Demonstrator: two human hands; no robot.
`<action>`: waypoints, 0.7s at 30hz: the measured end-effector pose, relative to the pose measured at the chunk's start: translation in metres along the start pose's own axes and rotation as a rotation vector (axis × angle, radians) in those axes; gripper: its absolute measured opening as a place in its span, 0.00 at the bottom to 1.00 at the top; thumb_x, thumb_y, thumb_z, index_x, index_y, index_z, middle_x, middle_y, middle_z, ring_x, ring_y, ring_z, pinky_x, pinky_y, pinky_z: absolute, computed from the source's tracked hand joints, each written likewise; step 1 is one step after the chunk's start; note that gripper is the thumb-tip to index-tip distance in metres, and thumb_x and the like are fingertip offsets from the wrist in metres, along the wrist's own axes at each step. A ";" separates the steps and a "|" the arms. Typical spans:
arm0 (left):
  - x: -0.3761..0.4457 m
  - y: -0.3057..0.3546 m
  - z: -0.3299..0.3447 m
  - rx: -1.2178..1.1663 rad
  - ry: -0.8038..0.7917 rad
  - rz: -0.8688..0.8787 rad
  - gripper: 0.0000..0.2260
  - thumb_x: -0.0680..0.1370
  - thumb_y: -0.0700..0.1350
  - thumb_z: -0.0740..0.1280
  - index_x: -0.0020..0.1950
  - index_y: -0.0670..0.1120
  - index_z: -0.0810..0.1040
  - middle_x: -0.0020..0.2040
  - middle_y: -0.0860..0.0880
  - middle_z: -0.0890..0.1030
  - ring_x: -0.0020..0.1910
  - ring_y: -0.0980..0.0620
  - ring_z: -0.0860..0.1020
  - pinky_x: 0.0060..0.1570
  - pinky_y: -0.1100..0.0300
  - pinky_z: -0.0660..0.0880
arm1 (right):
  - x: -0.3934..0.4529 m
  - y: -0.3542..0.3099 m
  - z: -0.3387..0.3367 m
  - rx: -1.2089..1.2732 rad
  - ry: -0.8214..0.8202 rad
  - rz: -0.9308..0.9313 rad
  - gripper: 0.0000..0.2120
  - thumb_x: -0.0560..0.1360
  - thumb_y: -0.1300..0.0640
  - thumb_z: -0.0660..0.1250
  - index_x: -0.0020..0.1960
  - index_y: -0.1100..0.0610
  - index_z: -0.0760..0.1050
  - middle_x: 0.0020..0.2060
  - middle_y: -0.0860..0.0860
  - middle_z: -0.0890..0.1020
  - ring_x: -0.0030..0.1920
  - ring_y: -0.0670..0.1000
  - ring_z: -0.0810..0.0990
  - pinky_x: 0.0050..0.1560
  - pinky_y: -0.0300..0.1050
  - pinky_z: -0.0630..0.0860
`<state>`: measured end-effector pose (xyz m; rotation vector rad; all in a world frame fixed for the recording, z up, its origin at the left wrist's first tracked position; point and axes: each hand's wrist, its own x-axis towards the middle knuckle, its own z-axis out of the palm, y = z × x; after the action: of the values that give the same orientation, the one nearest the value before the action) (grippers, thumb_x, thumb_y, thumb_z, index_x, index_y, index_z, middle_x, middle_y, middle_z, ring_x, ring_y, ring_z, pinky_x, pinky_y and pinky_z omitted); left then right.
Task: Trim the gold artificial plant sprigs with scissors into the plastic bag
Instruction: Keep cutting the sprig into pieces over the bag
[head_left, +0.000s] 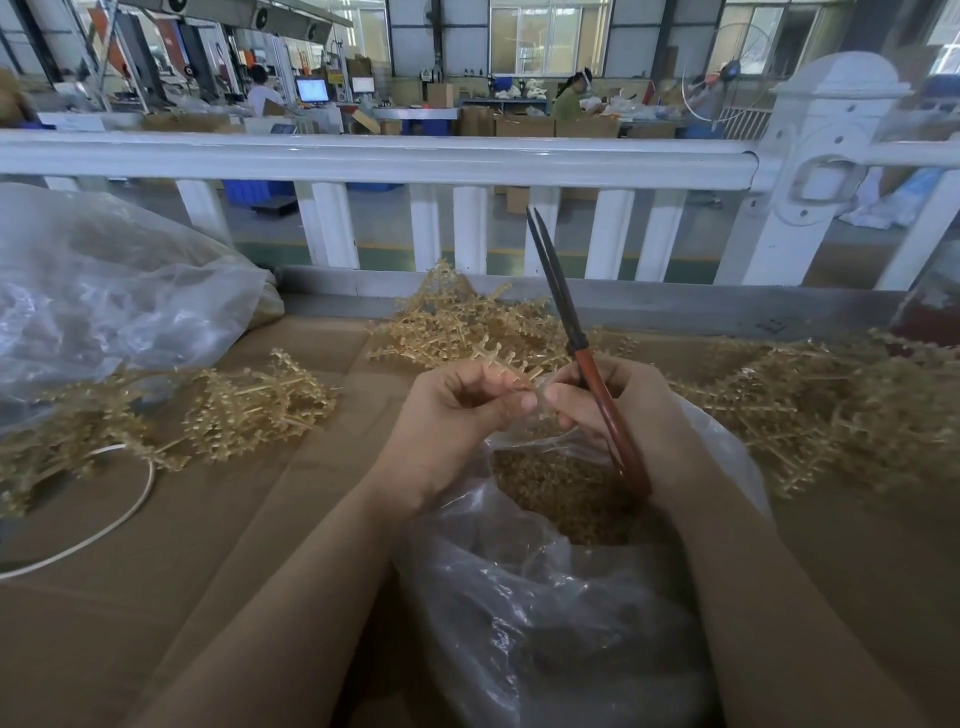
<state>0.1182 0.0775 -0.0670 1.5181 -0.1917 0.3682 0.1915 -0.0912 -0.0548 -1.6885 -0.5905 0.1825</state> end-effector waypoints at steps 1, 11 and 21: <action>0.000 0.001 0.001 0.014 -0.004 0.040 0.08 0.73 0.36 0.72 0.39 0.49 0.84 0.37 0.51 0.85 0.38 0.57 0.82 0.42 0.66 0.77 | 0.000 0.001 0.000 -0.008 0.001 -0.004 0.03 0.75 0.58 0.75 0.43 0.52 0.84 0.31 0.49 0.84 0.31 0.43 0.83 0.36 0.30 0.76; -0.003 0.000 -0.006 1.084 0.325 0.765 0.05 0.73 0.35 0.75 0.38 0.41 0.83 0.38 0.47 0.82 0.32 0.48 0.79 0.29 0.54 0.77 | -0.006 -0.008 -0.001 0.120 -0.067 -0.002 0.15 0.69 0.41 0.72 0.35 0.53 0.80 0.29 0.51 0.80 0.26 0.47 0.71 0.28 0.35 0.69; -0.002 0.001 0.000 1.117 0.355 0.920 0.10 0.76 0.36 0.73 0.35 0.39 0.80 0.37 0.45 0.81 0.32 0.47 0.80 0.28 0.53 0.77 | -0.002 -0.008 0.002 0.089 -0.155 0.102 0.07 0.65 0.49 0.78 0.40 0.51 0.85 0.38 0.55 0.87 0.37 0.56 0.80 0.41 0.47 0.75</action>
<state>0.1158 0.0774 -0.0664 2.3364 -0.4427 1.6740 0.1871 -0.0894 -0.0483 -1.6281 -0.6022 0.4104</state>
